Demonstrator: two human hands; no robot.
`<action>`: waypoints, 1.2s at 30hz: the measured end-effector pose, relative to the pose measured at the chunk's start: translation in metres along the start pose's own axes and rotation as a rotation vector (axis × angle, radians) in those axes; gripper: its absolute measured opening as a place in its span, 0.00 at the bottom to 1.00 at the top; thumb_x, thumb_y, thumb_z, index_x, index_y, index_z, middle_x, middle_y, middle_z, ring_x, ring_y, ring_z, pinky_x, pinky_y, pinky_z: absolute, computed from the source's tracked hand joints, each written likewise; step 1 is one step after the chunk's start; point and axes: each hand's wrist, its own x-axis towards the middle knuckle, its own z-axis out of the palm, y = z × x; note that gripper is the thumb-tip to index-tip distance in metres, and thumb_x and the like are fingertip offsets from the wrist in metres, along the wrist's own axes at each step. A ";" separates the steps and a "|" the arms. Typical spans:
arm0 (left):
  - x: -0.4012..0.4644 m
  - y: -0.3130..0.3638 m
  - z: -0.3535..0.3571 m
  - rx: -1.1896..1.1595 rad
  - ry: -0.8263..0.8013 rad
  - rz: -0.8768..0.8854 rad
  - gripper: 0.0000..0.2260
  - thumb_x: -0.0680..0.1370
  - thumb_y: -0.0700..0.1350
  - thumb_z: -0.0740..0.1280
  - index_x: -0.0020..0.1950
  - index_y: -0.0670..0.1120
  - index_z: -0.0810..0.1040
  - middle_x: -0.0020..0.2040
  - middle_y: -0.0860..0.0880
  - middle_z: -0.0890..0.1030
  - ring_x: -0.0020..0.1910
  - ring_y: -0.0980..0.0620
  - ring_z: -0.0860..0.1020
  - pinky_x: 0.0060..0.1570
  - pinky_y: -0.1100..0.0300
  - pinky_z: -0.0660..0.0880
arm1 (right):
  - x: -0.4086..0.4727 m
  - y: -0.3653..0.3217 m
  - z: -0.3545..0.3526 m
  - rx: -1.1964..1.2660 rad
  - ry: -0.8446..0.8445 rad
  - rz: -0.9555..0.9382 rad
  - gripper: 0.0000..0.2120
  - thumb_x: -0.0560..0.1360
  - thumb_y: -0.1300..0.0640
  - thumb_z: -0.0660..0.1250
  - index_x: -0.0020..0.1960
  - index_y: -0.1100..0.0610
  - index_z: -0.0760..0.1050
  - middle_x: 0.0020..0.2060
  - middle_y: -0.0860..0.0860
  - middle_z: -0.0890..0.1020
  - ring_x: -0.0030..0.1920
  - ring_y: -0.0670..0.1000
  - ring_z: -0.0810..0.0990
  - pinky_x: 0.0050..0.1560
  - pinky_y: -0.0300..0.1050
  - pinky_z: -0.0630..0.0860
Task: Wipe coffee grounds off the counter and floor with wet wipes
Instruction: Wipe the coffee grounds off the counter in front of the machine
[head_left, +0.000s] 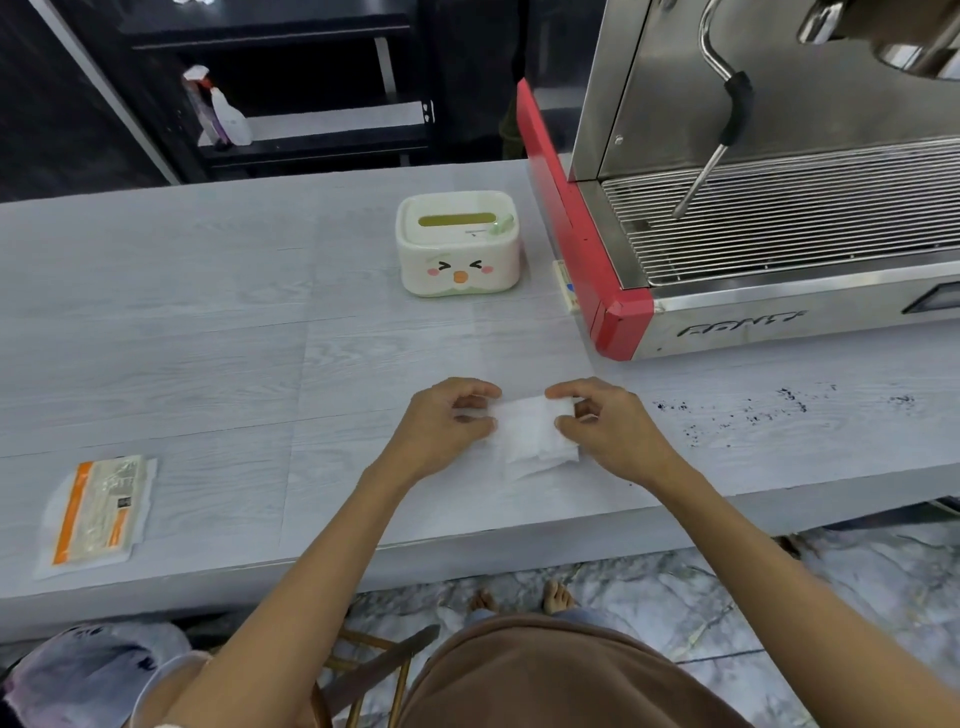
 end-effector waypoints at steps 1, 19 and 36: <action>0.000 0.000 0.003 0.059 0.021 0.036 0.16 0.76 0.39 0.73 0.63 0.50 0.81 0.61 0.54 0.80 0.59 0.59 0.78 0.56 0.71 0.75 | -0.005 0.001 0.000 -0.074 0.030 -0.034 0.14 0.73 0.65 0.70 0.58 0.57 0.79 0.53 0.53 0.78 0.45 0.51 0.79 0.49 0.41 0.78; -0.011 -0.020 0.057 0.702 0.203 0.232 0.20 0.84 0.52 0.56 0.74 0.49 0.71 0.77 0.51 0.68 0.78 0.48 0.63 0.77 0.45 0.55 | -0.066 0.032 0.061 -0.708 0.022 -0.298 0.22 0.82 0.51 0.54 0.74 0.58 0.62 0.74 0.54 0.63 0.76 0.52 0.57 0.75 0.52 0.57; -0.017 -0.010 0.080 0.741 0.291 0.042 0.28 0.83 0.58 0.43 0.79 0.50 0.63 0.81 0.50 0.60 0.80 0.50 0.56 0.79 0.46 0.49 | -0.047 0.035 0.059 -0.642 0.077 -0.236 0.23 0.82 0.53 0.52 0.74 0.63 0.60 0.75 0.58 0.60 0.77 0.54 0.53 0.76 0.53 0.53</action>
